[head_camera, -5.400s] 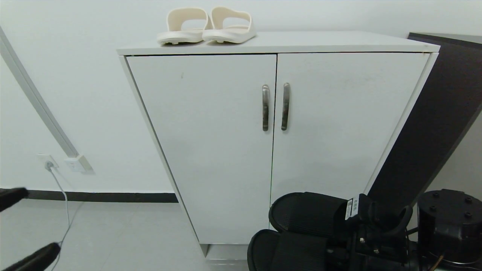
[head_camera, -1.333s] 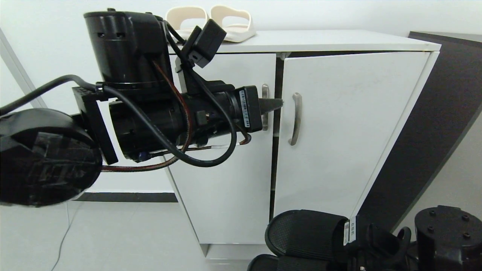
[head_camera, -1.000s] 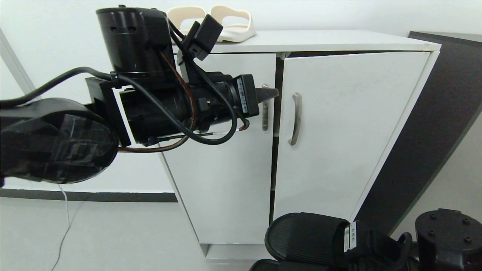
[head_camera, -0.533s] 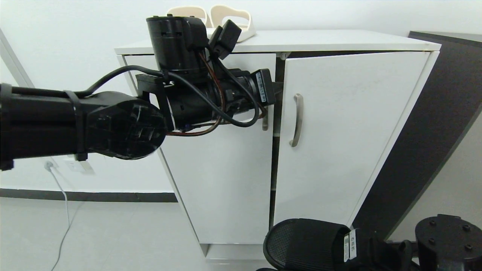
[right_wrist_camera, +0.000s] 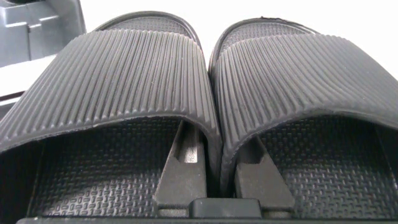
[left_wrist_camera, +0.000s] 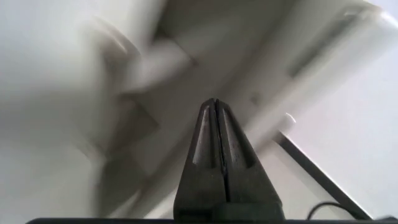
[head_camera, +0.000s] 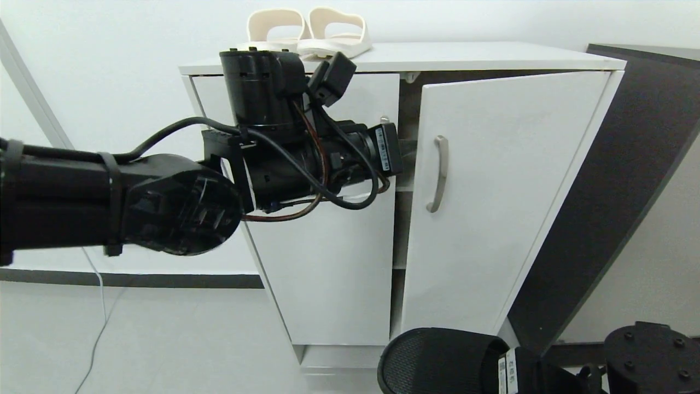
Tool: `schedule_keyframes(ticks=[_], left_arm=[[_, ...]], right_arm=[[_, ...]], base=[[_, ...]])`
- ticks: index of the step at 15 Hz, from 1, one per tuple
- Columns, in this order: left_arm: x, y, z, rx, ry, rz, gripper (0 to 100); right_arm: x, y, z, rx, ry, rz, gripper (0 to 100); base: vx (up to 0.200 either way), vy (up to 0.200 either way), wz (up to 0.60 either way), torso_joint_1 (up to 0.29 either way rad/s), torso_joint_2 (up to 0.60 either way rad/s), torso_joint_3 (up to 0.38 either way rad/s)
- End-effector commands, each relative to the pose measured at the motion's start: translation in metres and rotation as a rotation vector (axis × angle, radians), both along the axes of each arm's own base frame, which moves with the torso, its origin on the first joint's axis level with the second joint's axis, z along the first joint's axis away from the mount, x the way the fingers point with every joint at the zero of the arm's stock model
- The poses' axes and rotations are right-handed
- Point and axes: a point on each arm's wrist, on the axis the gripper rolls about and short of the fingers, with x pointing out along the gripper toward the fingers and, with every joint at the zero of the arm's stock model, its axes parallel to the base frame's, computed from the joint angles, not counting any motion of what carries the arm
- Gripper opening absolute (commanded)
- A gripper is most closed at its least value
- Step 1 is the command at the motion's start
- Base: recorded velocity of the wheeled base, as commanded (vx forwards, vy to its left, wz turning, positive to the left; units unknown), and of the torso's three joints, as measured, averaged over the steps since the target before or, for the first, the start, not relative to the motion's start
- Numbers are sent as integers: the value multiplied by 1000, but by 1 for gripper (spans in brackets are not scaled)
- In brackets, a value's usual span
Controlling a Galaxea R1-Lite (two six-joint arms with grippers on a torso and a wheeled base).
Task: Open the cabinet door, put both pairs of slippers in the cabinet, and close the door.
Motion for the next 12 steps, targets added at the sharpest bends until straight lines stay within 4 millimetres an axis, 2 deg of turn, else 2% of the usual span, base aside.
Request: schedule_keyframes(ticks=[1, 4, 6, 7, 9, 12], left_arm=[[-31, 1, 5, -25, -31, -57, 0], [-41, 5, 9, -32, -45, -71, 0], [-41, 10, 7, -22, -50, -55, 0], [-47, 34, 7, -8, -47, 3, 0], [-74, 66, 8, 14, -20, 97, 0], [-144, 128, 5, -2, -43, 155, 0]], right_arm=[[-1, 1, 0, -1, 1, 5, 0], [-1, 1, -1, -2, 2, 6, 0], [0, 1, -1, -3, -1, -1, 0], [8, 0, 3, 11, -7, -36, 0], [25, -8, 6, 25, -16, -121, 0], [38, -16, 11, 41, -29, -187, 0]], base=[[-200, 0, 0, 2, -2, -2], [-200, 0, 0, 1, 7, 2], [0, 0, 0, 0, 0, 0], [0, 0, 0, 0, 0, 0], [0, 0, 0, 0, 0, 0], [0, 0, 0, 0, 0, 0]])
